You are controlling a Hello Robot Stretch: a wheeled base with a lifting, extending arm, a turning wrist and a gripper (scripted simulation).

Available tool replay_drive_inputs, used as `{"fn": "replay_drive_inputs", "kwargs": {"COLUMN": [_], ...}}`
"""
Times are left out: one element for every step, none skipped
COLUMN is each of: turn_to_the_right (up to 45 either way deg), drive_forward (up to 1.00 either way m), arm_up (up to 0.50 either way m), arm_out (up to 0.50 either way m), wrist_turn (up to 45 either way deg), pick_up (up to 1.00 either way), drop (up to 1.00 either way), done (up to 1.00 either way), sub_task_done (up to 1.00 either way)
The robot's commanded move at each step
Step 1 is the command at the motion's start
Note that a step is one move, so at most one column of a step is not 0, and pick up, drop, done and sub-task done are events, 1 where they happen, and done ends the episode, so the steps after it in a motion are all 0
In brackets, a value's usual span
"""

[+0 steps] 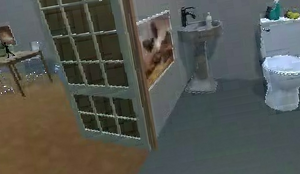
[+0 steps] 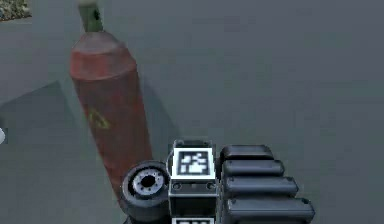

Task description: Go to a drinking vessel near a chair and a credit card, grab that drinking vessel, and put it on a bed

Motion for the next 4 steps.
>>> {"fn": "replay_drive_inputs", "kwargs": {"turn_to_the_right": [-33.0,0.0,-27.0,0.0], "drive_forward": [0.00,0.55,0.00,1.00], "arm_up": [0.00,0.00,0.00,0.00], "arm_out": [0.00,0.00,0.00,0.00], "wrist_turn": [0.0,0.0,0.0,0.0], "pick_up": [0.00,0.00,0.00,0.00], "drop": [0.00,0.00,0.00,0.00], "done": [0.00,0.00,0.00,0.00], "sub_task_done": [0.00,0.00,0.00,0.00]}}
